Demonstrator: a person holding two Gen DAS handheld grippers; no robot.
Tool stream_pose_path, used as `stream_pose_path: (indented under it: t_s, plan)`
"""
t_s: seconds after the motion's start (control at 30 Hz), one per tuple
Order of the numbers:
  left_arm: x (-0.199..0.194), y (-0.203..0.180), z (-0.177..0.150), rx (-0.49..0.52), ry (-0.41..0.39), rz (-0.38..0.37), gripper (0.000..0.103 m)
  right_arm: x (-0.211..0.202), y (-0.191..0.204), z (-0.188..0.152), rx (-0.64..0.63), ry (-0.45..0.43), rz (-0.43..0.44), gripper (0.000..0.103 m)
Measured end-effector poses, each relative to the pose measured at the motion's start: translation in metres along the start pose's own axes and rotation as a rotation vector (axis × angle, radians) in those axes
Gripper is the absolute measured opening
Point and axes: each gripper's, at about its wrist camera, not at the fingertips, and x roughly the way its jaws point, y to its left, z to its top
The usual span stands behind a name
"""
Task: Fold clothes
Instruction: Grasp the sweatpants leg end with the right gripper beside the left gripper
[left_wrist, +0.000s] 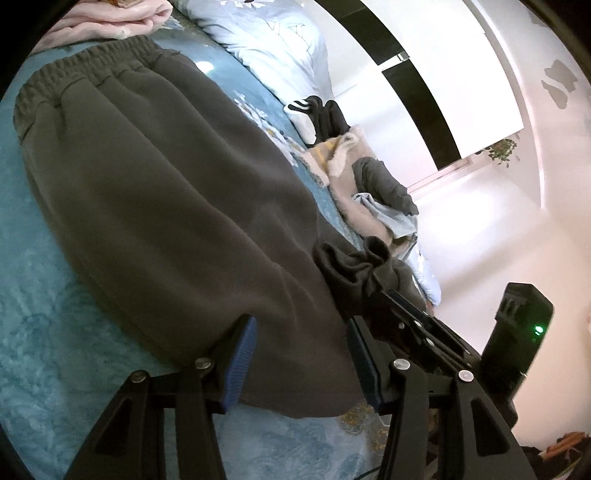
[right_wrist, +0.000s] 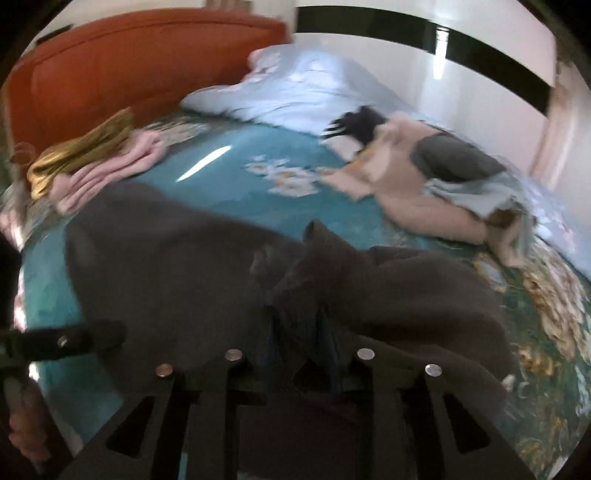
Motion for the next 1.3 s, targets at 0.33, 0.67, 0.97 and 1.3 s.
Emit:
stream_pose_path:
  t_s: [0.33, 0.67, 0.97, 1.3]
  plan:
    - [0.012, -0.017, 0.002, 0.055, 0.036, 0.017, 0.058, -0.029, -0.068, -0.004, 0.293, -0.154, 0.256, 0.042]
    - [0.084, -0.083, 0.023, 0.206, 0.155, 0.044, 0.066, -0.018, -0.167, -0.043, 0.690, -0.147, 0.275, 0.042]
    - [0.119, -0.080, 0.031, 0.076, 0.170, 0.052, 0.053, -0.029, -0.184, -0.052, 0.702, -0.169, 0.267, 0.042]
    - [0.072, -0.077, 0.052, 0.033, 0.022, -0.031, 0.017, -0.024, -0.181, -0.044, 0.716, -0.172, 0.375, 0.043]
